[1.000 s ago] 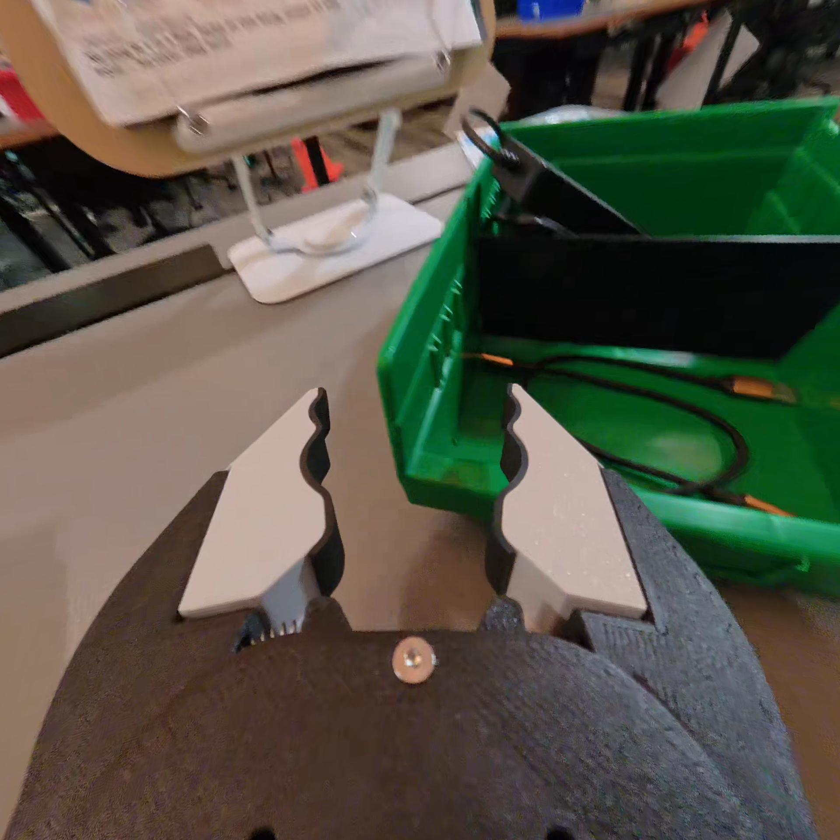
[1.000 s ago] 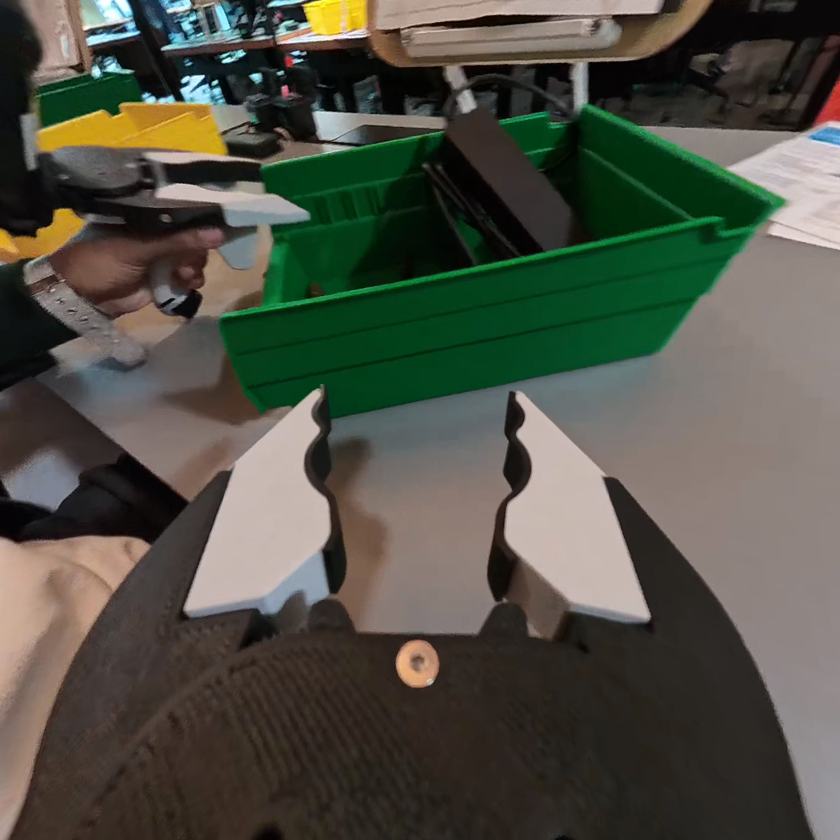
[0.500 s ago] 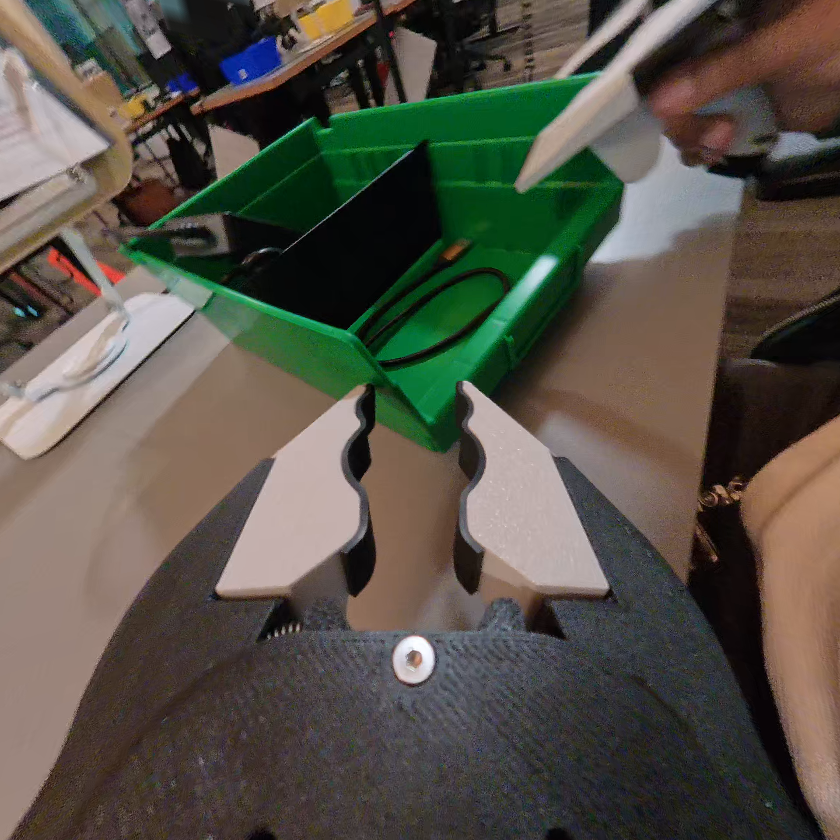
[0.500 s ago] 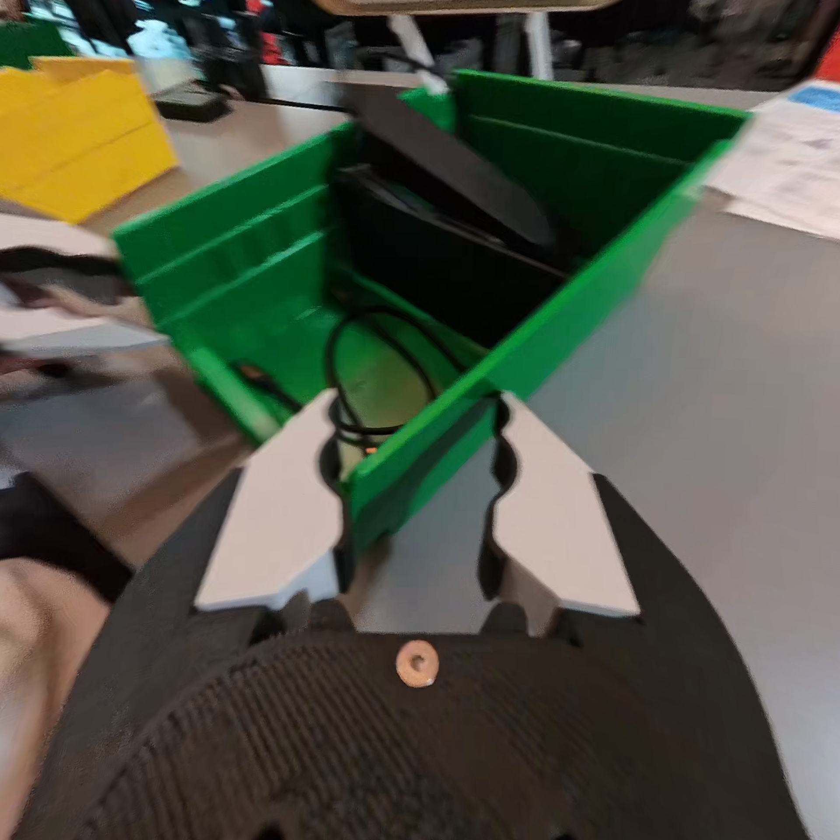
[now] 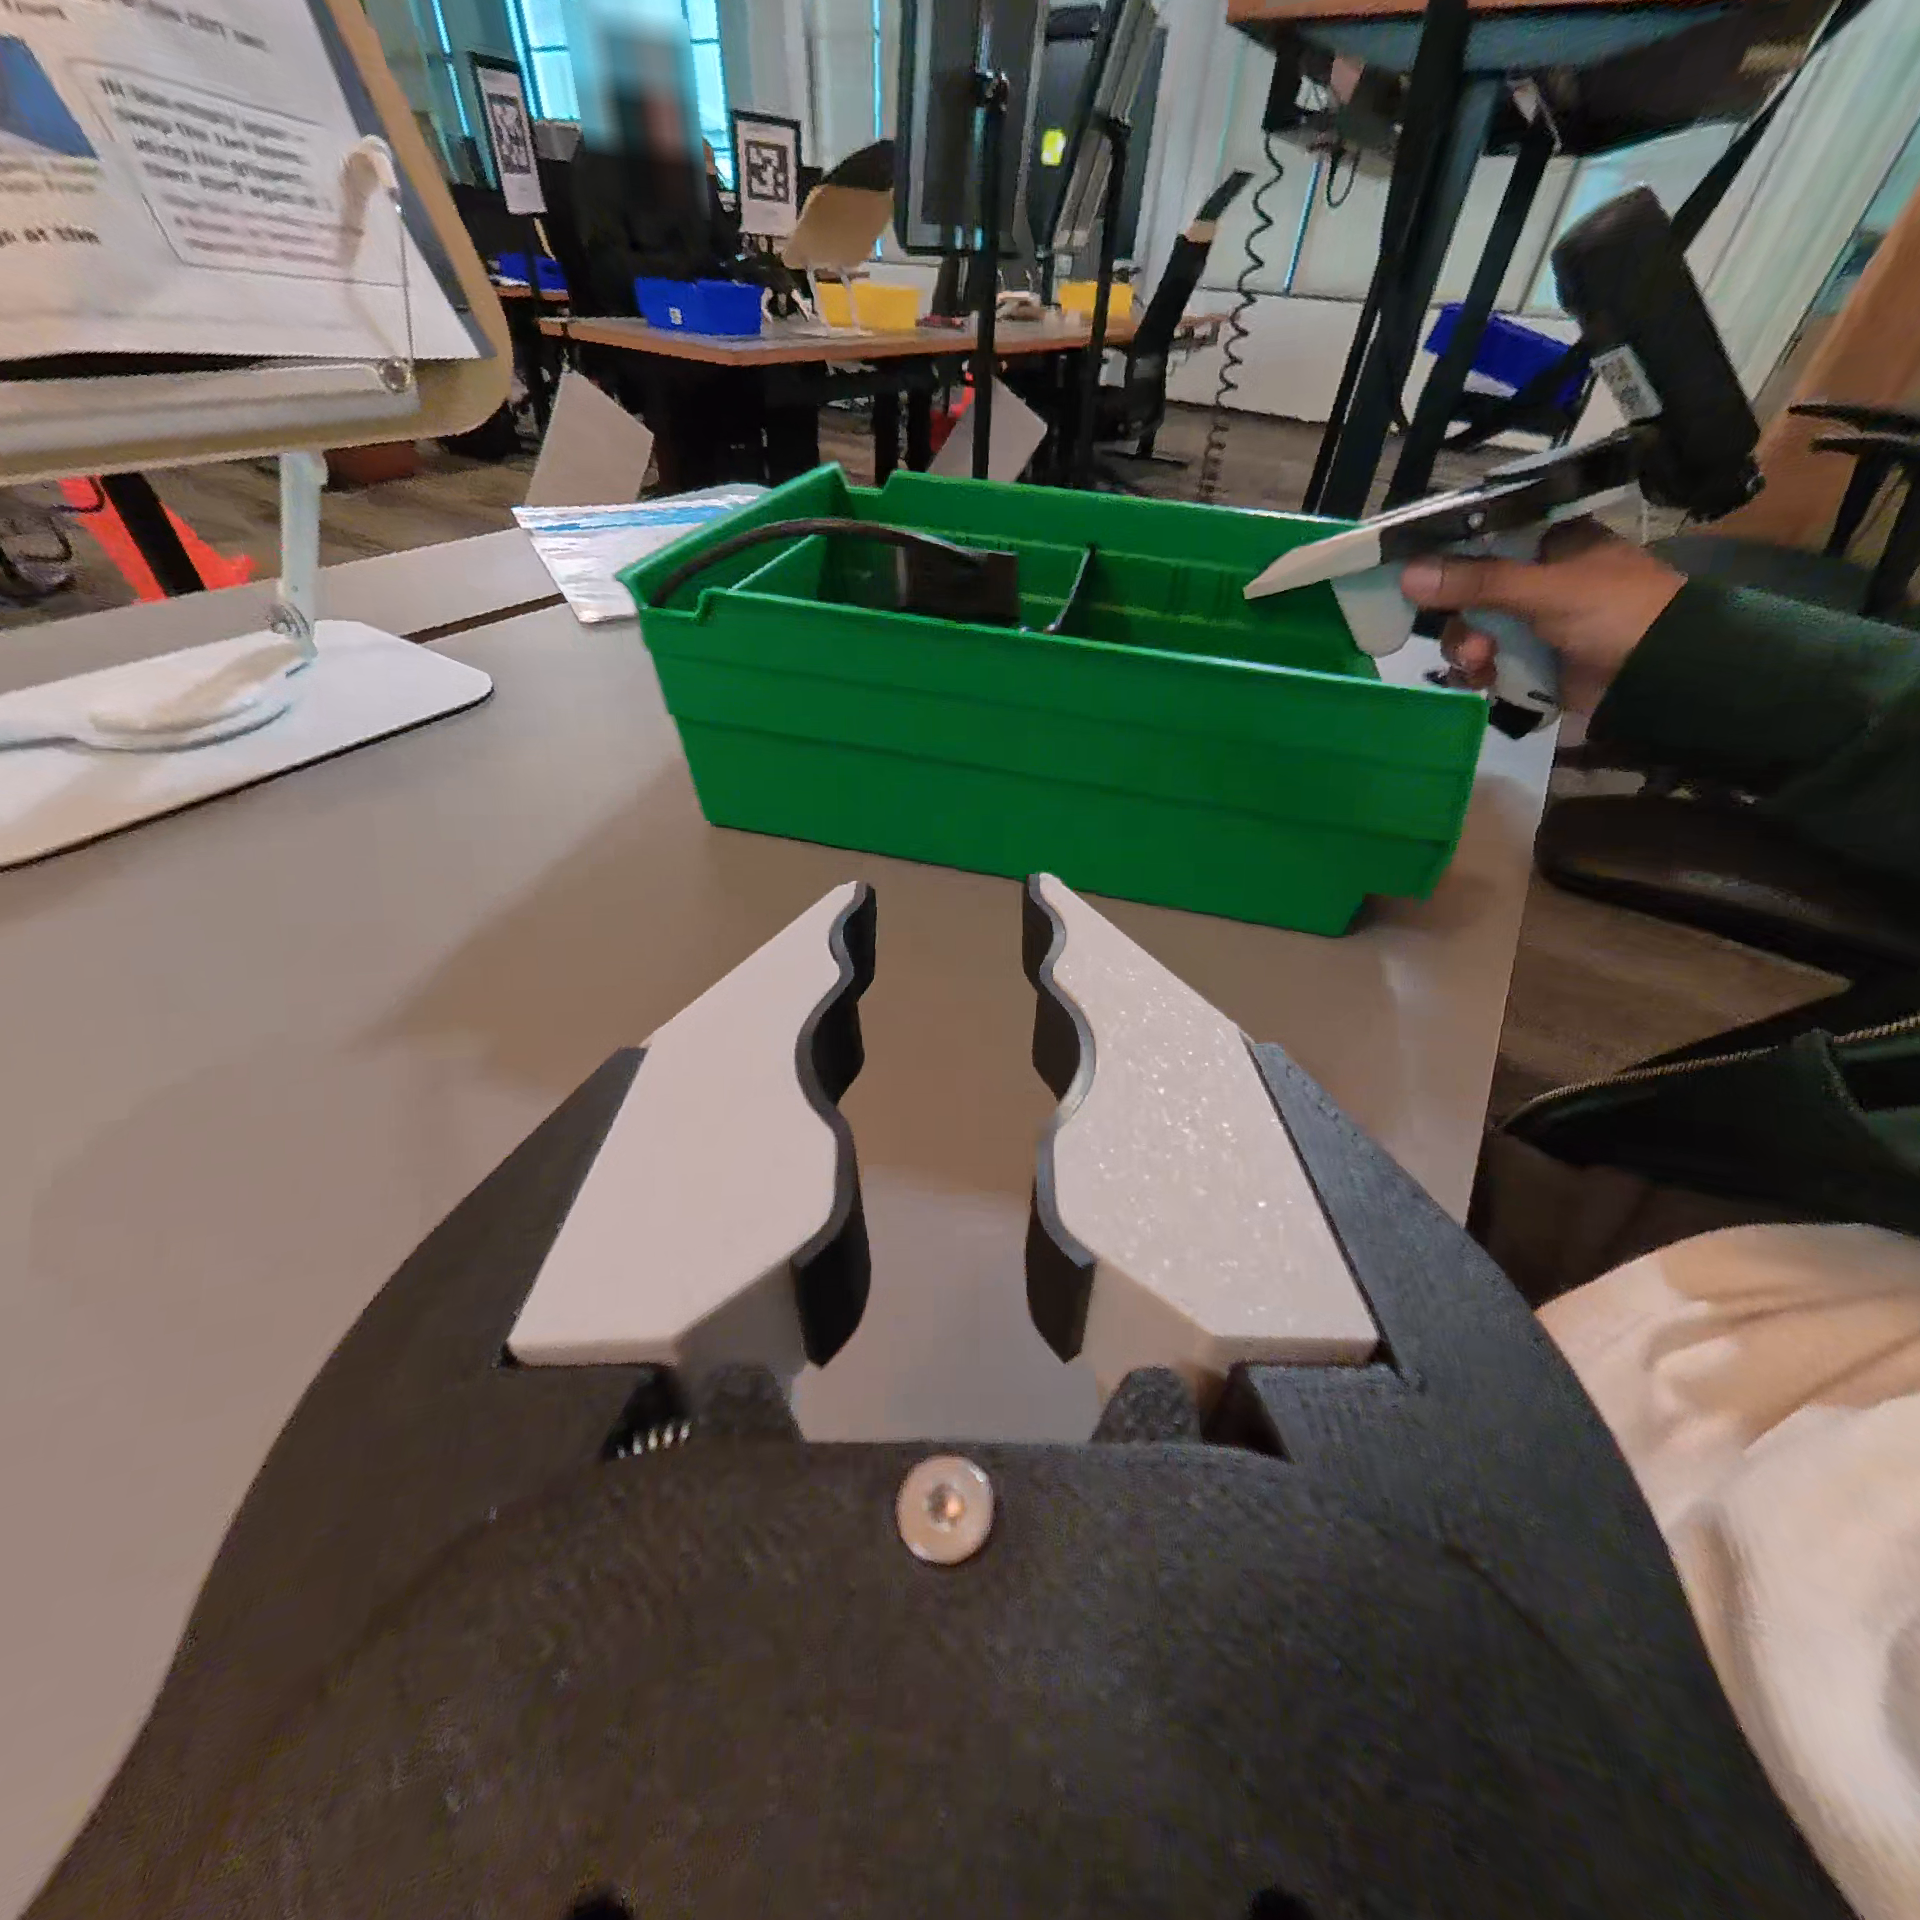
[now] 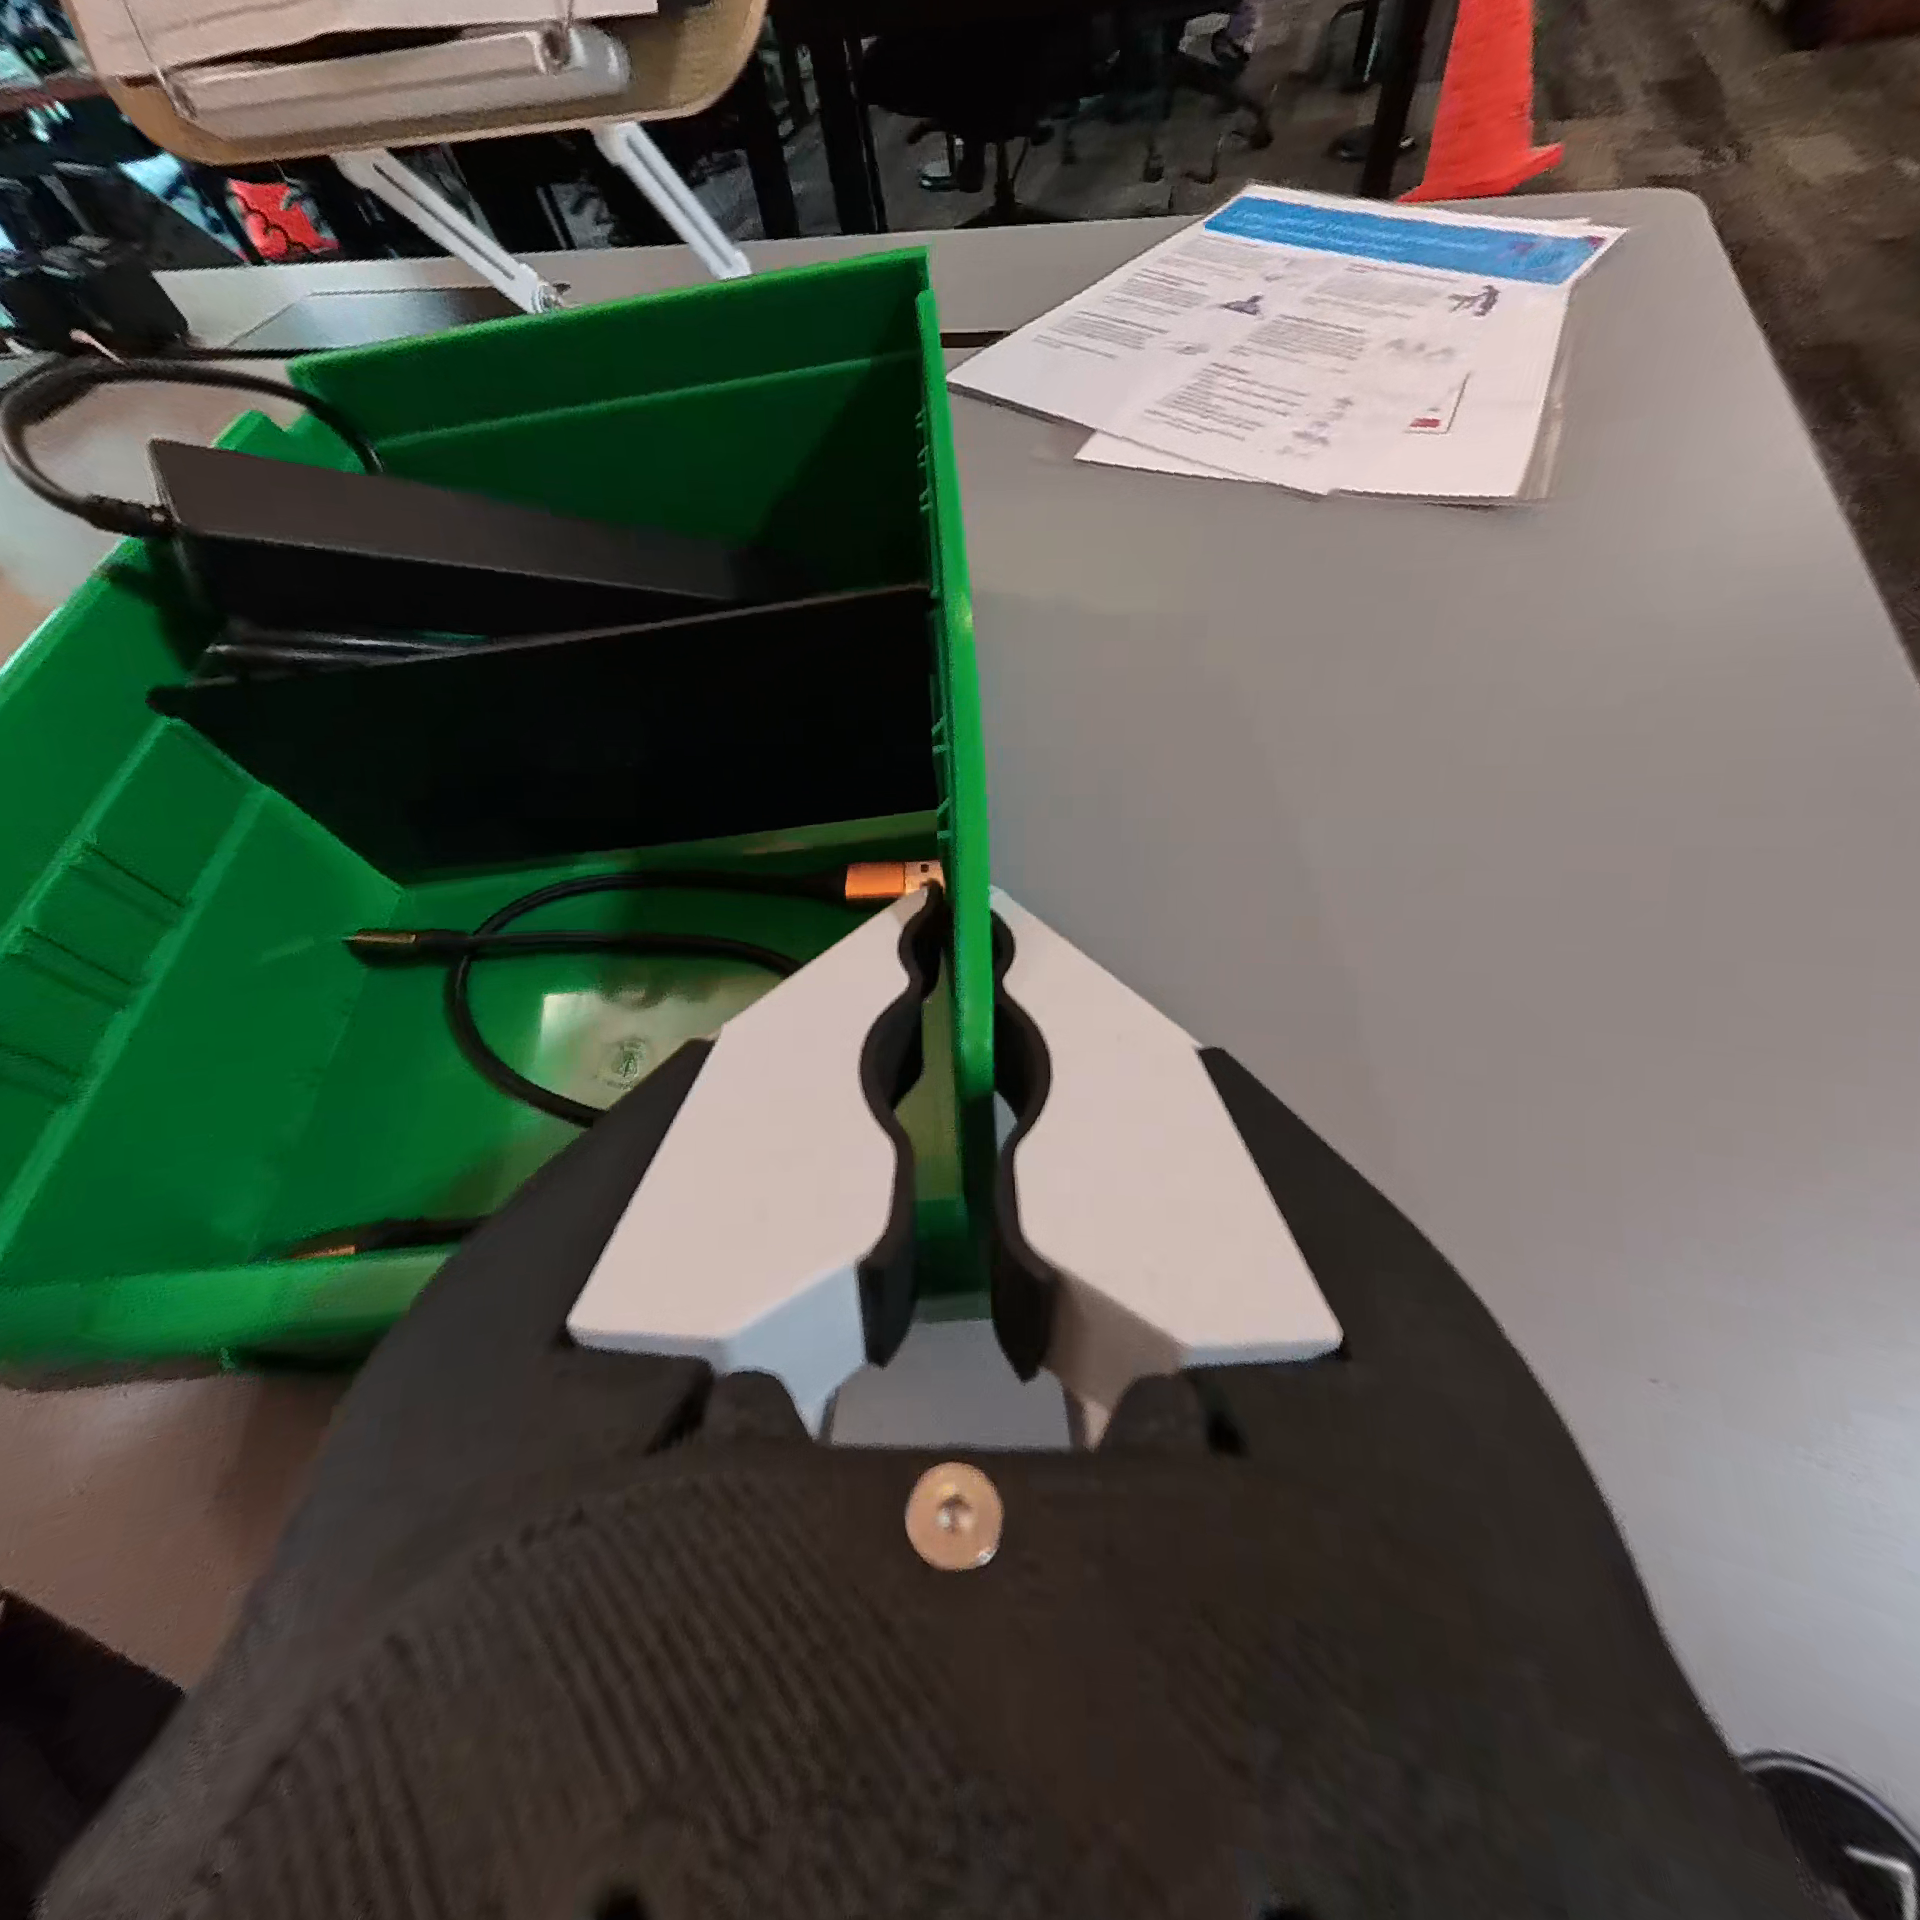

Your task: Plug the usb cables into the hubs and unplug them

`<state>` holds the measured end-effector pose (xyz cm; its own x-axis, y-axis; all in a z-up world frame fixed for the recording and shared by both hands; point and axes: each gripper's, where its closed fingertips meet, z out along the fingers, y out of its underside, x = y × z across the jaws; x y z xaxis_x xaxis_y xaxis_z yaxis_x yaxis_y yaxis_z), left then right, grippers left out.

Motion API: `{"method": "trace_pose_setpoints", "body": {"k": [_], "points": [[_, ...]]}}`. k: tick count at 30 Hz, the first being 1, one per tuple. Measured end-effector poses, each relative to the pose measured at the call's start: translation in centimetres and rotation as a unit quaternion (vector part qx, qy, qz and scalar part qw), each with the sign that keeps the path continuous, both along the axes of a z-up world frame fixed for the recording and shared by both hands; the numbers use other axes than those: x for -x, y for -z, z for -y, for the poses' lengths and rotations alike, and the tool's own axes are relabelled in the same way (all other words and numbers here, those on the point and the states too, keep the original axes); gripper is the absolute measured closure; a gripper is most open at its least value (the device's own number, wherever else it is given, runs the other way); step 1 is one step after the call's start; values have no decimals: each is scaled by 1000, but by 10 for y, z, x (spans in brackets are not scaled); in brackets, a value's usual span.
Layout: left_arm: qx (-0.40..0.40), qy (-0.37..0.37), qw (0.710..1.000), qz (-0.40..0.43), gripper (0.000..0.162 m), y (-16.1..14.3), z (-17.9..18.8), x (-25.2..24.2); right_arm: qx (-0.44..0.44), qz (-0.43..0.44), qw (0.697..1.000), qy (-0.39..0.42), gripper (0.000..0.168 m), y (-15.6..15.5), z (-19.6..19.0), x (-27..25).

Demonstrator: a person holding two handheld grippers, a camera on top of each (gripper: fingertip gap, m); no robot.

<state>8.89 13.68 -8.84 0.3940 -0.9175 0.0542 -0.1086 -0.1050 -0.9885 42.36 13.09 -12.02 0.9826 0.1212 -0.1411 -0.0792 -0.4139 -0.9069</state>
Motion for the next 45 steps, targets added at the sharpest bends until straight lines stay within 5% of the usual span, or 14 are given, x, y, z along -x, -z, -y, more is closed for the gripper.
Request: {"method": "trace_pose_setpoints", "body": {"k": [1,9,19,24,30,34,40,45], "points": [[-1,2,1000,-13,138,5,-1,0,-4,-15,1000,-1,165,0,1,-4],[-99,10,987,-126,138,31,11,-11,-22,-21,998,51,164,-3,8,-45],[-43,5,994,-99,137,29,4,-6,-48,-40,987,148,143,-7,19,-82],[-48,8,993,-109,137,31,5,-8,-142,-19,973,182,122,-57,35,-82],[-48,9,992,-120,137,34,6,-10,-266,46,960,69,132,-133,48,12],[-40,8,992,-121,136,35,4,-10,-316,71,945,-39,140,-156,50,99],[-24,4,993,-112,136,33,1,-8,-189,-72,927,-316,135,-96,56,240],[-14,-6,996,-86,137,26,-4,-4,-78,-105,907,-400,130,-40,67,294]]}}
